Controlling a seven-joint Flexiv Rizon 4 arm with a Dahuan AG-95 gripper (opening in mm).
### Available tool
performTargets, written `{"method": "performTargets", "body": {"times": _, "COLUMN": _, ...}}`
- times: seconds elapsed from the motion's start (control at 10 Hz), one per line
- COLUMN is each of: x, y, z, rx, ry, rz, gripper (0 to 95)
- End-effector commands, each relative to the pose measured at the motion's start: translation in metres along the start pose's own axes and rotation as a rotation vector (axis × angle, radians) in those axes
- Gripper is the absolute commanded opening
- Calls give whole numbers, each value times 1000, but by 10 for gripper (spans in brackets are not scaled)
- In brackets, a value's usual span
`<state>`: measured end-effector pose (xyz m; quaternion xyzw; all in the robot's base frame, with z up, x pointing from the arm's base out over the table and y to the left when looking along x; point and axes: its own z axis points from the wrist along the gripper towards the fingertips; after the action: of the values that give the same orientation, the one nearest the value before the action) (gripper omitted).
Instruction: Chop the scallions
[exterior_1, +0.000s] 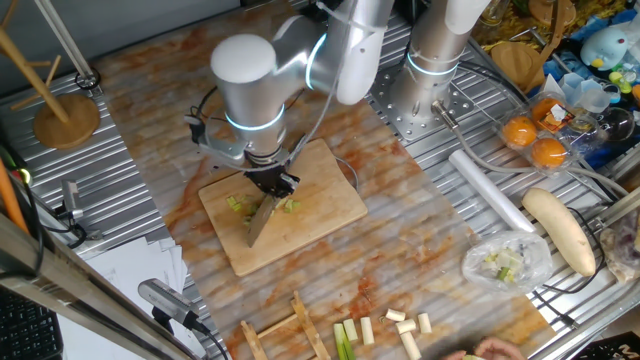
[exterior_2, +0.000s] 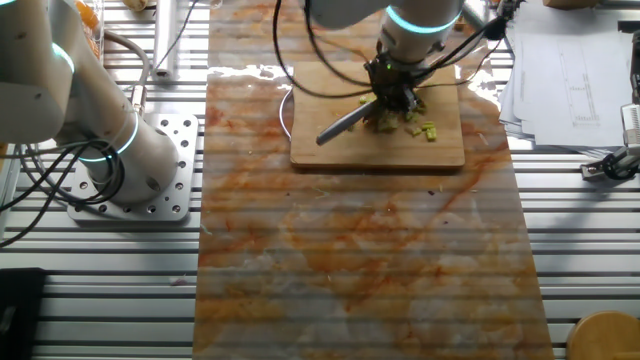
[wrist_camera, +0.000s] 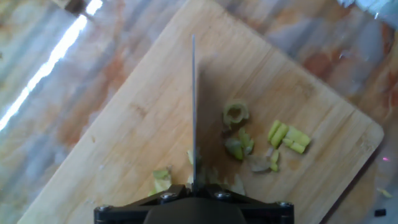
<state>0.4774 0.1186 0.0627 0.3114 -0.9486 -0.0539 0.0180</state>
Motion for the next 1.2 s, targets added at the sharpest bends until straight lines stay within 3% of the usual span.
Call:
{"method": "performTargets", "body": {"times": 0.1, "x": 3, "y": 4, "z": -6, "rx": -6, "ry": -10, "rz": 5, "gripper": 0}}
{"method": "performTargets", "body": {"times": 0.7, "x": 2, "y": 20, "z": 11, "rx": 1, "ry": -23, "rz": 31, "gripper": 0}}
{"method": "performTargets", "body": {"times": 1.2, "x": -13, "y": 17, "z": 27, "rx": 25, "ry": -35, "rz": 48, "gripper": 0}}
